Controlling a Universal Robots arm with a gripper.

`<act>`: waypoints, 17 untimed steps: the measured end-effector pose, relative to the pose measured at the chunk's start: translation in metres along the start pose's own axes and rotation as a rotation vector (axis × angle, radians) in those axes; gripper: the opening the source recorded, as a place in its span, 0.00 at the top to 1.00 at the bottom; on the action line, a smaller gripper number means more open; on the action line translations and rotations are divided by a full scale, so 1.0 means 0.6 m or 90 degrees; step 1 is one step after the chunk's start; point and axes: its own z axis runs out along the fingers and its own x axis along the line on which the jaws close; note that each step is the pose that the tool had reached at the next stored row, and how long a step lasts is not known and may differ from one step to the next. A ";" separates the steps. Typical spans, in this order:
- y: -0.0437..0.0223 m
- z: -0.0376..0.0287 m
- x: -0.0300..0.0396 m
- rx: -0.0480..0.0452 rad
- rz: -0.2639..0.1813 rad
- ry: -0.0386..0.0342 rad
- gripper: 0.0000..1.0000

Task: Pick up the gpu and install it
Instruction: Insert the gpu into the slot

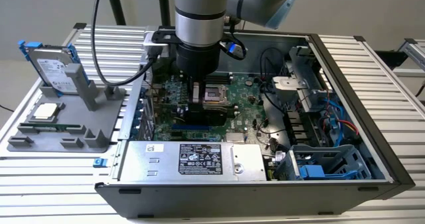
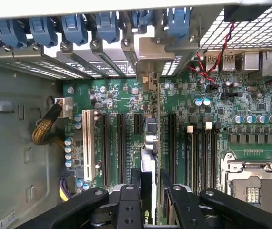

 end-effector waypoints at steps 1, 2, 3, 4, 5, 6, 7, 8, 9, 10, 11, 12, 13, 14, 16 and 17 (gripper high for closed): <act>0.000 0.000 0.000 0.0009 -0.001 0.0000 1.00; 0.000 0.000 0.000 0.0017 -0.001 -0.0001 1.00; 0.000 0.000 0.000 0.0020 -0.001 -0.0002 1.00; 0.001 0.000 0.001 0.0025 -0.001 -0.0001 1.00; 0.002 0.000 0.001 0.0035 -0.001 -0.0001 1.00; 0.002 0.000 0.001 0.0047 -0.001 -0.0002 1.00; 0.003 0.000 0.001 0.0062 -0.001 -0.0002 1.00; 0.003 0.000 0.001 0.0069 -0.001 -0.0004 1.00; 0.004 0.000 0.001 0.0079 -0.001 -0.0004 1.00; 0.004 0.000 0.001 0.0089 -0.001 -0.0004 1.00; 0.004 0.000 0.001 0.0090 -0.001 -0.0004 1.00; 0.004 0.000 0.001 0.0090 -0.001 -0.0003 1.00; 0.005 0.000 0.001 0.0090 -0.001 -0.0004 1.00; 0.006 0.000 0.001 0.0091 -0.001 -0.0004 1.00; 0.009 0.000 0.001 0.0091 -0.001 -0.0004 1.00; 0.010 0.000 0.001 0.0091 -0.001 -0.0005 1.00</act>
